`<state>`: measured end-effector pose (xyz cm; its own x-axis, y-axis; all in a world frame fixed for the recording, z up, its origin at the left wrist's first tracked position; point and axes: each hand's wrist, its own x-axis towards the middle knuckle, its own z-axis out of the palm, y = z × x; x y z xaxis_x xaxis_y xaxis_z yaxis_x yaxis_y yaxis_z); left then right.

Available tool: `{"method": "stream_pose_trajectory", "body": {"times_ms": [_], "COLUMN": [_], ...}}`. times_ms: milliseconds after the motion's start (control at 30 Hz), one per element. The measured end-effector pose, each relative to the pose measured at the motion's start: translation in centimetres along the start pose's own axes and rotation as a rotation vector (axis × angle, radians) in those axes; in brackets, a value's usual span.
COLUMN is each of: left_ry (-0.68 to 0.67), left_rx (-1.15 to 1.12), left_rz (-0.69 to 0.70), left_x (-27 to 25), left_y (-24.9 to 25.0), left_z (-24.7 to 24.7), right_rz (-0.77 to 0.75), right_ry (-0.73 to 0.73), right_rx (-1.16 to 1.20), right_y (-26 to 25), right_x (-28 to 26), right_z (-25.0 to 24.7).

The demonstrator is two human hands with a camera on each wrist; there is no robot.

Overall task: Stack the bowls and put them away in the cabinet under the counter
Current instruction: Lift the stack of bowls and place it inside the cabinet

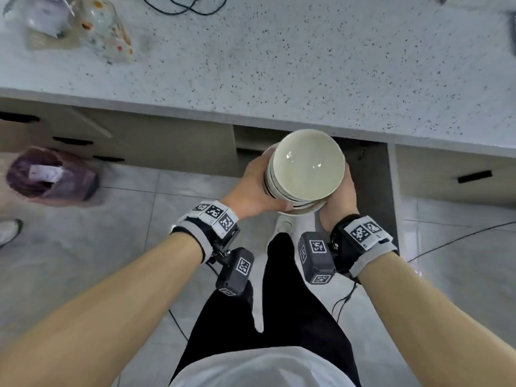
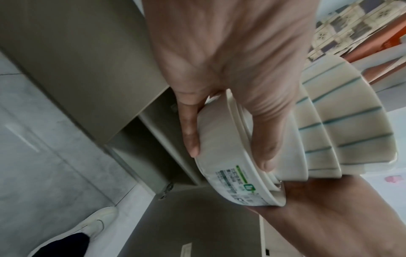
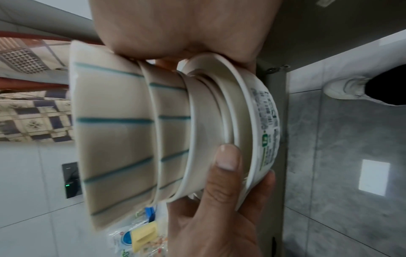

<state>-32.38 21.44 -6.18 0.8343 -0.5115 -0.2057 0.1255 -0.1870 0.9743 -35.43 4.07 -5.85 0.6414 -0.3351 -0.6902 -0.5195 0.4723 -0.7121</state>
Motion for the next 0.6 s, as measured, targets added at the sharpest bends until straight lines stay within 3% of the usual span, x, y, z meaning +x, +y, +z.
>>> {"method": "stream_pose_trajectory", "body": {"times_ms": [233,400,600], "left_ry": [-0.013,-0.027,-0.025], "left_rx": [0.069,0.057,0.124], "left_rz": [-0.158,-0.249,-0.248], "left_x": [-1.0,2.8,10.0], "left_y": [-8.3,-15.6,-24.7], "left_z": [0.7,1.3,1.6], "right_rz": [0.115,0.161,0.112], "right_ry": [0.025,0.074,0.050], "right_rx": [0.003,-0.041,-0.048], "right_y": [6.5,10.4,14.0], "right_x": [2.6,9.8,20.5], "right_z": [-1.2,-2.1,-2.2]}}
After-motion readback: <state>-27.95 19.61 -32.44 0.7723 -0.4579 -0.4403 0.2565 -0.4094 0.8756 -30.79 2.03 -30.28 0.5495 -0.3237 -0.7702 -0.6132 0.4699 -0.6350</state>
